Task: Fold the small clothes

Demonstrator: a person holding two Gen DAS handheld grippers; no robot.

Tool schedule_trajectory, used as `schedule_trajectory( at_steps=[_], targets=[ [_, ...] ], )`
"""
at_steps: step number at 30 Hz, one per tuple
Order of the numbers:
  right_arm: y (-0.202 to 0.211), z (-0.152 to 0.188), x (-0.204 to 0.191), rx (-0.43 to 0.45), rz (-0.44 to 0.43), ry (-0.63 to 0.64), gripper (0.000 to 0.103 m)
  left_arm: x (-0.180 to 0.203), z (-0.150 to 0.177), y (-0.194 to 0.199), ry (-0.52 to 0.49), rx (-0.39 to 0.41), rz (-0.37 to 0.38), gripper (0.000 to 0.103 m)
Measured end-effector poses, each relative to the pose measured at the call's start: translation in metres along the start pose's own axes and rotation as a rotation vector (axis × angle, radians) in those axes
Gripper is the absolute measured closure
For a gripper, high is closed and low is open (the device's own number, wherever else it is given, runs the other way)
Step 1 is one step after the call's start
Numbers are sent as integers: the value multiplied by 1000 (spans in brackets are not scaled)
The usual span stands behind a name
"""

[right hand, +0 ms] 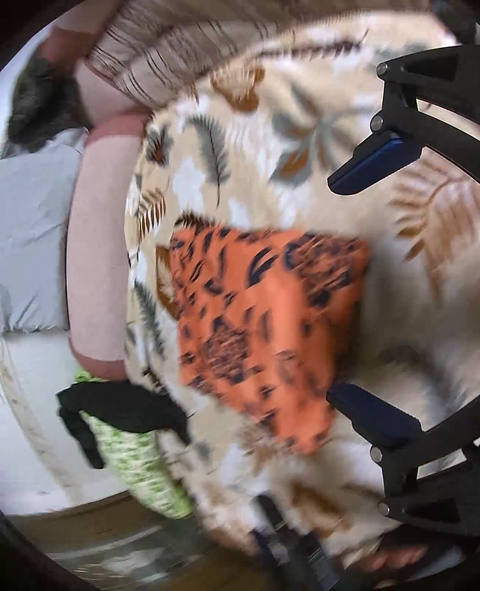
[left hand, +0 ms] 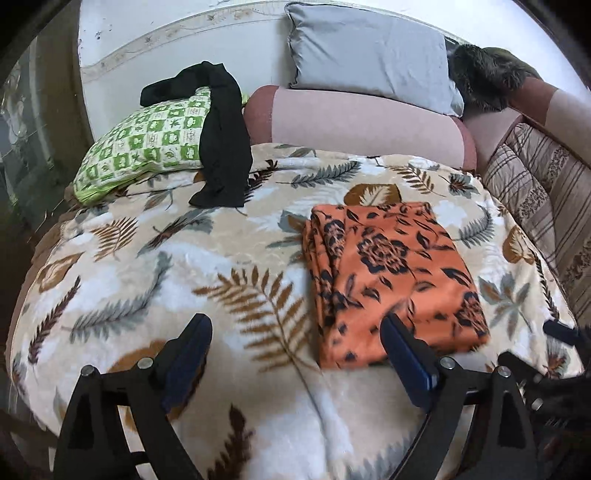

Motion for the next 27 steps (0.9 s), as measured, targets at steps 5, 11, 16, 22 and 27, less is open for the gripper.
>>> schedule_trajectory(
  at_steps=[5,11,16,22,27],
  targets=[
    [28,34,14,15,58,-38,0,10,11,29,17,13,-5,10],
    [54,27,12,90,102,-2,0,10,10,49,29,32,-13,10],
    [73,8,5,153,70,1,0,8,7,54,27,25,-54,9],
    [69,2,-4,141,58,21,0,9,3,55,27,46,-56,9],
    [66,1,-8,140,60,29,0,10,-3,51,23,49,-45,9]
  ],
)
Point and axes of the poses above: each gripper's, at about its wrist camera, not at the fingertips, and y roughly against the way its jaws point, x to its right, z to its underside, the point moved 5 cm from there along -y, roughly the way its jaws point, and after that the axes turned 15 degrees about -y, right-handed, at the moved point
